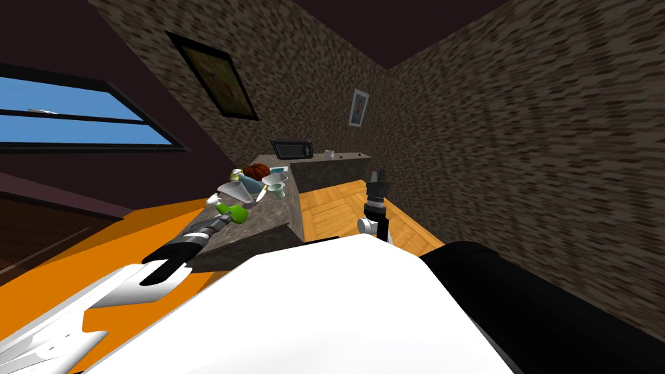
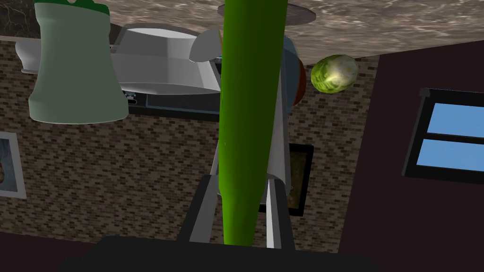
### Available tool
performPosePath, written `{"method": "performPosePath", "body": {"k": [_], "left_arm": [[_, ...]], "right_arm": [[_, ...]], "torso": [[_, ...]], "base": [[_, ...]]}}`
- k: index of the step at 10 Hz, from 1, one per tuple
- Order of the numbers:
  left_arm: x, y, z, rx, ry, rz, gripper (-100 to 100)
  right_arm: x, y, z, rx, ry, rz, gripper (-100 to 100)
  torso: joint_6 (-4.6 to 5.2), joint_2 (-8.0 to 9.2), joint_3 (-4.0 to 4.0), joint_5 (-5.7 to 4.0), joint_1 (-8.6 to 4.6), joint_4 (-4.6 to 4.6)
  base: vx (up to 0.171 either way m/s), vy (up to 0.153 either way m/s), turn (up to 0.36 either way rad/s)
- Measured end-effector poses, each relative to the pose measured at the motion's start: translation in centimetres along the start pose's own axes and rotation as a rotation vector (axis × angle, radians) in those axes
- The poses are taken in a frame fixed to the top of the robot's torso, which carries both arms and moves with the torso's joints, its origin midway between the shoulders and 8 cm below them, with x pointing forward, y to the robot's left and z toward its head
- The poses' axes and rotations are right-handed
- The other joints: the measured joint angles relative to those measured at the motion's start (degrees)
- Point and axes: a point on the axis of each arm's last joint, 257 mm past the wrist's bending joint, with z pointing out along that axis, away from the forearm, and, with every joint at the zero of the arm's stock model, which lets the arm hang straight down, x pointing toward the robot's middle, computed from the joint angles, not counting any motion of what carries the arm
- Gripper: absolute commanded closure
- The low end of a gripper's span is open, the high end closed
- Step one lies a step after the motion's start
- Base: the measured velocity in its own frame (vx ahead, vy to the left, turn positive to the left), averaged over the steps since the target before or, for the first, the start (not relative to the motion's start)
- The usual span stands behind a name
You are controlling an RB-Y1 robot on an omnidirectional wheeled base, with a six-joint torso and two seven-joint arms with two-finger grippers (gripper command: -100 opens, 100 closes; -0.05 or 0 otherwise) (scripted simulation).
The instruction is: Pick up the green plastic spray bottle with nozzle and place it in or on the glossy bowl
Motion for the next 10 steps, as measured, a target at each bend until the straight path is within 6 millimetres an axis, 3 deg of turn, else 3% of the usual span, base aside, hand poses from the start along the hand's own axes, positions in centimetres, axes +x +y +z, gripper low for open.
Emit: {"method": "performPosePath", "body": {"k": [7,10], "left_arm": [[-2.5,7.2,0.0,-0.17,0.023,0.117,100],[-4.7,11.0,-0.1,-0.259,0.023,0.177,100]], "right_arm": [[0.0,0.0,0.0,0.0,0.0,0.0,0],[0.0,0.0,0.0,0.0,0.0,0.0,0]], "torso": [[-0.1,0.52,0.31,-0.15,-0.14,0.11],[-0.01,0.5,0.29,-0.22,-0.3,0.1]], "base": [[-0.133,-0.044,-0.166],[-0.121,-0.047,-0.187]]}}
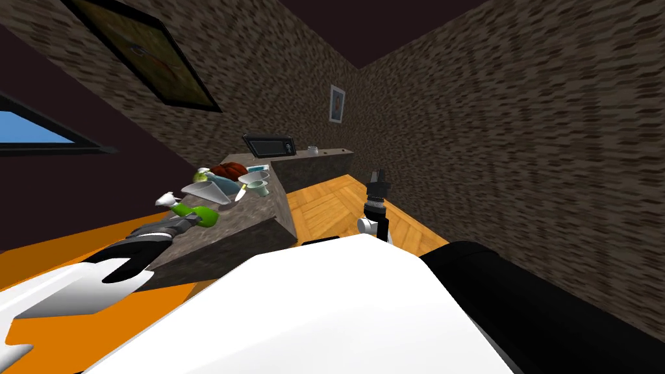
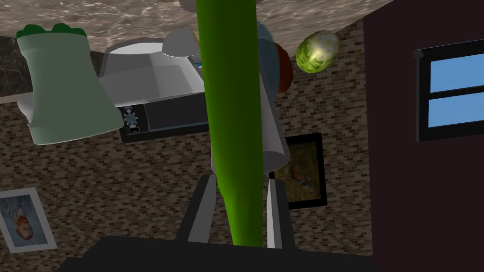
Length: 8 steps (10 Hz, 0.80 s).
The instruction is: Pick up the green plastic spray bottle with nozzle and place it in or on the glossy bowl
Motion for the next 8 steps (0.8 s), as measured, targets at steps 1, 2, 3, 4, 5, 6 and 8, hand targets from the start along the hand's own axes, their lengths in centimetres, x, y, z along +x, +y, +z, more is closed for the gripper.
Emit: {"method": "performPosePath", "body": {"k": [1,2,3,4,5,6,8], "left_arm": [[-0.5,0.6,0.0,-0.015,-0.002,0.011,100],[-1.1,1.5,0.1,-0.038,-0.003,0.027,100],[-1.9,2.7,0.1,-0.071,-0.005,0.046,100],[-2.7,4.4,0.4,-0.109,-0.01,0.065,100],[-3.4,5.6,0.8,-0.142,-0.015,0.083,100],[-4.2,7.0,0.7,-0.176,-0.018,0.1,100],[-6.2,9.8,0.8,-0.243,-0.028,0.121,100]], "right_arm": [[0.0,0.0,0.0,0.0,0.0,0.0,0],[0.0,0.0,0.0,0.0,0.0,0.0,0],[0.0,0.0,0.0,0.0,0.0,0.0,0],[0.0,0.0,0.0,0.0,0.0,0.0,0],[0.0,0.0,0.0,0.0,0.0,0.0,0],[0.0,0.0,0.0,0.0,0.0,0.0,0],[0.0,0.0,0.0,0.0,0.0,0.0,0]], "torso": [[-0.09,-0.03,-0.01,-0.01,-0.02,0.0],[-0.04,-0.07,-0.03,-0.04,-0.05,0.0],[0.02,-0.05,-0.02,-0.07,-0.1,0.01],[0.0,0.0,0.01,-0.09,-0.11,0.02],[0.02,0.02,0.02,-0.09,-0.12,0.02],[-0.03,0.0,0.02,-0.13,-0.07,0.04],[-0.01,-0.09,-0.03,-0.15,-0.1,0.03]], "base": [[-0.09,-0.055,-0.103],[-0.114,-0.057,-0.216],[-0.14,-0.061,-0.267],[-0.142,-0.055,-0.241],[-0.122,-0.036,-0.249],[-0.108,-0.053,-0.211],[-0.078,-0.031,-0.247]]}}
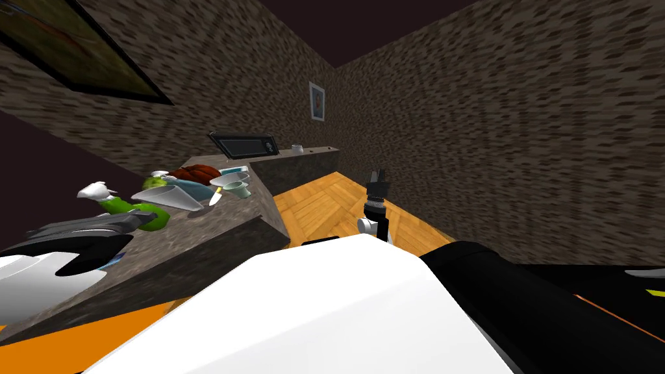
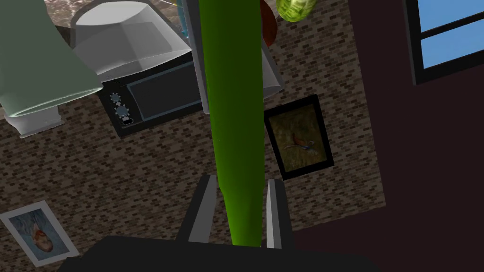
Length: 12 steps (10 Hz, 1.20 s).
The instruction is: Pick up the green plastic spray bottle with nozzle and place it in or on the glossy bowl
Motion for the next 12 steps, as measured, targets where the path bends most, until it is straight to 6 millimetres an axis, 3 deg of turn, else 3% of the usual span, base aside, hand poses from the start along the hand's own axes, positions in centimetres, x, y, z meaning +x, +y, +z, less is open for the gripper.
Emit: {"method": "performPosePath", "body": {"k": [6,12], "left_arm": [[-2.7,6.2,0.4,-0.151,0.0,-0.027,100],[-2.6,9.2,0.2,-0.226,0.047,-0.164,100]], "right_arm": [[0.0,0.0,0.0,0.0,0.0,0.0,0],[0.0,0.0,0.0,0.0,0.0,-0.001,0]], "torso": [[0.06,-0.46,-0.24,0.1,0.45,-0.05],[0.26,-0.88,-0.45,0.27,0.99,-0.06]], "base": [[-0.009,0.029,-0.237],[0.06,0.126,-0.232]]}}
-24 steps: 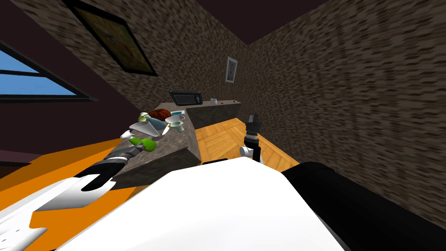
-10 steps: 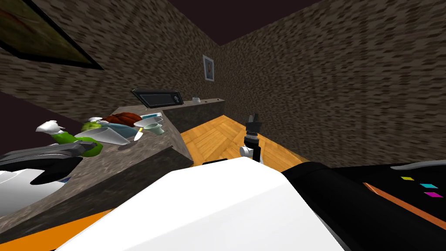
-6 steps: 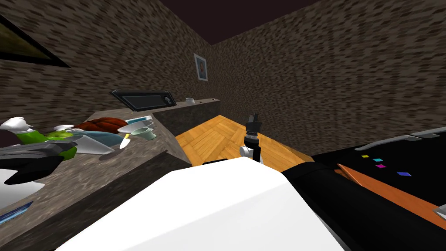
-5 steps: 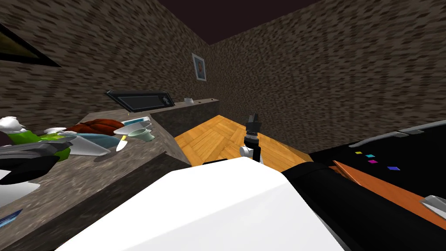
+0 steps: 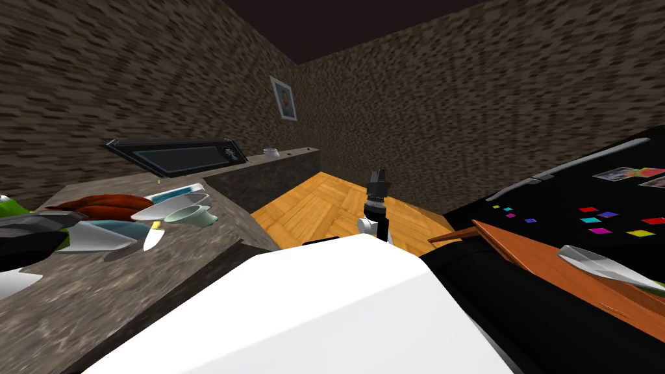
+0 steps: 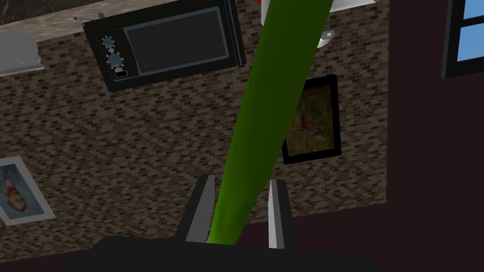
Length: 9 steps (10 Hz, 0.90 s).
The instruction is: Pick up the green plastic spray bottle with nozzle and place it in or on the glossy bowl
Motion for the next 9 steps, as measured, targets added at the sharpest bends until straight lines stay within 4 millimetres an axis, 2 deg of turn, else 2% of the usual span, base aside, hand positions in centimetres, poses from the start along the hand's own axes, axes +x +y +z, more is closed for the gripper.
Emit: {"method": "performPosePath", "body": {"k": [4,9], "left_arm": [[1.0,1.2,0.2,-0.031,0.059,-0.11,100],[2.4,2.1,0.0,-0.064,0.127,-0.235,100]], "right_arm": [[0.0,0.0,0.0,0.0,0.0,0.0,0],[0.0,0.0,0.0,0.0,0.0,0.0,0]], "torso": [[0.05,-0.11,-0.02,0.12,0.42,0.06],[-0.04,0.13,0.17,0.08,0.06,0.2]], "base": [[0.057,0.18,-0.194],[0.029,0.118,-0.144]]}}
